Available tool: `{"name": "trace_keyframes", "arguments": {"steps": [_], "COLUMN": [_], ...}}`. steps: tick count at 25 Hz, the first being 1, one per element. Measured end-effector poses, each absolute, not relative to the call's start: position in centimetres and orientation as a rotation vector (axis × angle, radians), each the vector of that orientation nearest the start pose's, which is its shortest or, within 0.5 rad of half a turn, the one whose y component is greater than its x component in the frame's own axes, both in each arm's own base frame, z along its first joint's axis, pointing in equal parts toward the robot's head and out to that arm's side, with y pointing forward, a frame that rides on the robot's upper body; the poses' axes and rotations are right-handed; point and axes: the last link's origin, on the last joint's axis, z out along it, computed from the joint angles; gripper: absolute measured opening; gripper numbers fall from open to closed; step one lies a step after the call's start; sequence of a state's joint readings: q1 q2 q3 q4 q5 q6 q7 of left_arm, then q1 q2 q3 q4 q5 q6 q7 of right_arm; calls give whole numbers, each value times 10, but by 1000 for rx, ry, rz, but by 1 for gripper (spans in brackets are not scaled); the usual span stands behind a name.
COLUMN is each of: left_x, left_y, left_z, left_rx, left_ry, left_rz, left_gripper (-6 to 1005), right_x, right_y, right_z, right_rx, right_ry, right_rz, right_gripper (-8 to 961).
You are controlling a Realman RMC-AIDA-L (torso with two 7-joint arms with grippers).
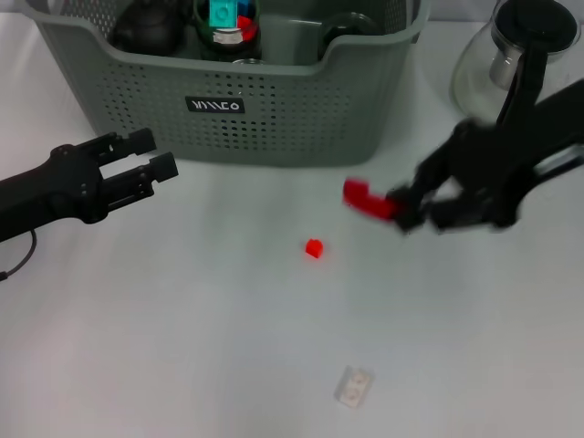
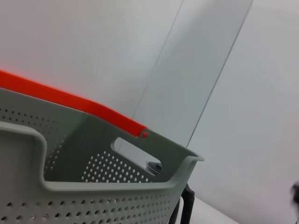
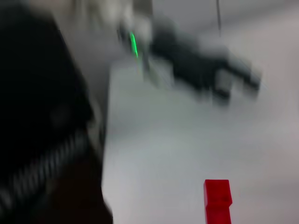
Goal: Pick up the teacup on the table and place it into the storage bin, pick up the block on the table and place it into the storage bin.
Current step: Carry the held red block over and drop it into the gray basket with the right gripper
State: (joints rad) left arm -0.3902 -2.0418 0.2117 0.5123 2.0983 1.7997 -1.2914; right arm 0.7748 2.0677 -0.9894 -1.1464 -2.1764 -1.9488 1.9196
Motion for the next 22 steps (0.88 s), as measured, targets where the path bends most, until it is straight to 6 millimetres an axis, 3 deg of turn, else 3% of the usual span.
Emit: {"name": "trace_keyframes", "arguments": {"steps": [6, 9, 12, 17, 22], "left_x": [-320, -320, -318, -317, -319], "left_y": [266, 266, 268, 267, 265], "left_z": [39, 40, 41, 41, 43], "left_rx": [-2399, -2391, -2391, -2392, -2370], "left_ry": [-852, -851, -845, -850, -883], "left_rz": [-1057, -1065, -1076, -1089, -1100], "left_gripper": [642, 642, 642, 642, 642], "right_x": [128, 120, 98, 45, -15], "right_y": [344, 356, 374, 406, 447], "right_z": [82, 93, 94, 82, 60], "right_rx": [-3071, -2903, -2778, -2723, -2689], "right_ry": [238, 258, 293, 341, 423], "right_rz": [779, 1005, 1135, 1100, 724], "right_gripper": [203, 203, 204, 205, 205]}}
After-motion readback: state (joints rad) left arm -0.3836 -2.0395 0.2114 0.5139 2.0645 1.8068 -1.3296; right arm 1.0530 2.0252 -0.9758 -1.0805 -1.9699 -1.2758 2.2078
